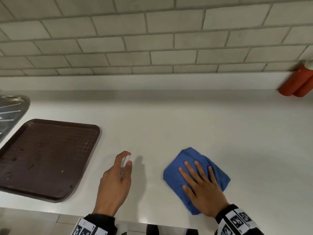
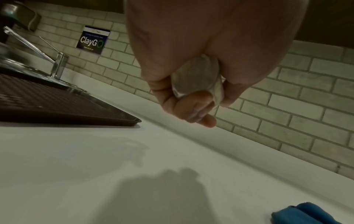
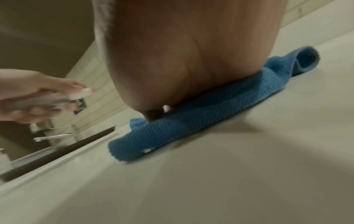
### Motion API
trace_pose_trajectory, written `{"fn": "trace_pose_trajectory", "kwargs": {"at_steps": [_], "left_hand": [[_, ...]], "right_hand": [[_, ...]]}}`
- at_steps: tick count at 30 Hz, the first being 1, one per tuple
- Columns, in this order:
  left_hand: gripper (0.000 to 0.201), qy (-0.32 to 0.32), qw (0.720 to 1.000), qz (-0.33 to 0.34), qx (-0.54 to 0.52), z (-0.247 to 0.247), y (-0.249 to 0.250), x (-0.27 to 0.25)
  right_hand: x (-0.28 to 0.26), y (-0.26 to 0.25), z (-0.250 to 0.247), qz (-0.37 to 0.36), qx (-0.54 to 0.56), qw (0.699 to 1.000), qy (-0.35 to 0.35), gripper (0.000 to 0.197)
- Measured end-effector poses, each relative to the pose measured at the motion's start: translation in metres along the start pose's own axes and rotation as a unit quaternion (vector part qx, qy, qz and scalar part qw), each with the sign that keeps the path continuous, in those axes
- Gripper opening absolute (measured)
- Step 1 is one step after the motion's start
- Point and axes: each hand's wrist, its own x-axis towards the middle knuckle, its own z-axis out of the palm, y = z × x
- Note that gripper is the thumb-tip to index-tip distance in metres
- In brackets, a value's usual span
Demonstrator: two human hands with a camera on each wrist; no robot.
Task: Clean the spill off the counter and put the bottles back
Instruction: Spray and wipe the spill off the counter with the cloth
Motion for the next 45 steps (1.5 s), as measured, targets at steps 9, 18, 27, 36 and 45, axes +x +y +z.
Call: {"fn": "trace_pose_trajectory", "kwargs": {"at_steps": [9,18,27,36,45], "left_hand": [[0.025,0.032,0.999,0.031,0.004,-0.007,-0.002,0.021],[0.02,0.027,0.999,0.035,-0.017,-0.008,-0.015,0.029],[0.026,-0.007,0.998,0.04,-0.04,-0.016,-0.025,0.048],[0.028,-0.009,0.998,0.027,-0.05,-0.03,-0.042,0.047],[0.032,-0.029,0.998,0.012,-0.054,-0.026,-0.05,0.044]], "right_hand": [[0.124,0.04,-0.063,0.144,0.067,0.987,-0.013,0.06],[0.129,-0.002,-0.048,0.118,0.065,0.991,-0.017,0.063],[0.025,-0.028,-0.013,0.15,0.045,0.987,-0.015,0.066],[0.16,-0.083,-0.051,0.138,0.053,0.988,-0.039,0.063],[0.031,-0.135,0.005,-0.026,0.012,1.0,0.008,0.055]]}}
